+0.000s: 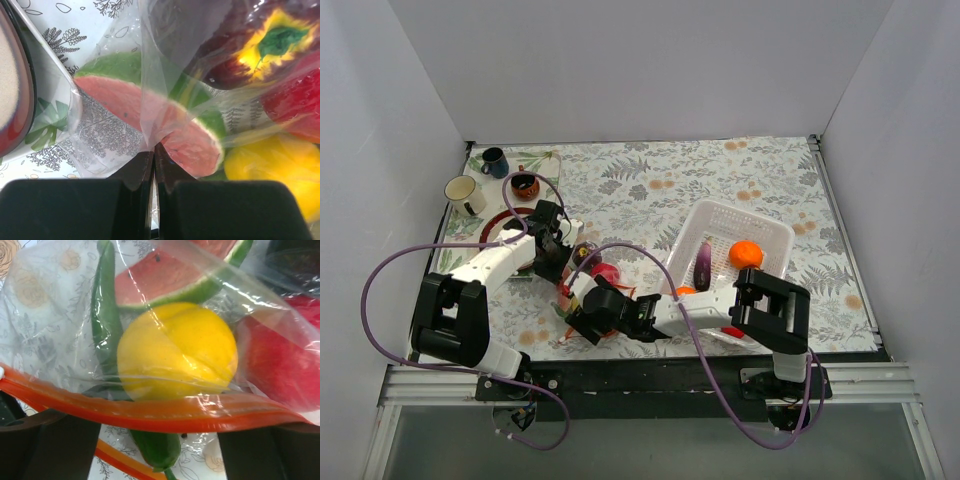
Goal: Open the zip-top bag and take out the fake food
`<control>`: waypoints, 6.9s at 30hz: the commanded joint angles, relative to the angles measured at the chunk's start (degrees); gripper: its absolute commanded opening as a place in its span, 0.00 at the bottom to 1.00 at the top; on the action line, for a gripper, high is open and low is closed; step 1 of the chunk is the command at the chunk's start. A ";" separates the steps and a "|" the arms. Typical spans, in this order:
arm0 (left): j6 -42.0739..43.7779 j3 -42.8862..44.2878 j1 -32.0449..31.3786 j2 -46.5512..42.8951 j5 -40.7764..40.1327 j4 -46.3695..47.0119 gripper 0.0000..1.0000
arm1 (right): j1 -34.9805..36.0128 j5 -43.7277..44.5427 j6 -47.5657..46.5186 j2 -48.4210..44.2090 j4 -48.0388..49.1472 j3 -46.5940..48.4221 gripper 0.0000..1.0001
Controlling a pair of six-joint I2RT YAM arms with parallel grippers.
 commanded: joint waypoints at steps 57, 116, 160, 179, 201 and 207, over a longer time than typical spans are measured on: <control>0.30 0.45 -0.05 -0.21 -0.50 1.13 0.00 | 0.70 27.98 11.65 -33.83 -30.56 -1.64 0.75; 0.47 -0.70 0.04 -0.55 0.47 1.57 0.00 | -1.31 -9.40 0.12 -11.23 2.08 -6.03 0.92; 2.05 -2.55 -0.49 -0.12 -4.54 4.11 0.00 | -1.40 -7.99 3.81 -18.85 2.62 -10.50 0.29; 0.74 0.89 -0.58 1.73 -3.49 1.65 0.00 | -17.11 36.92 34.74 -48.50 -41.66 -17.99 0.25; 0.56 -0.43 -0.75 3.58 -2.43 2.53 0.00 | 7.39 27.82 7.96 -25.64 -14.42 -6.82 0.35; 0.47 -1.66 -0.75 2.96 -2.43 3.41 0.00 | 7.39 15.31 5.05 -17.92 -4.00 -4.72 0.01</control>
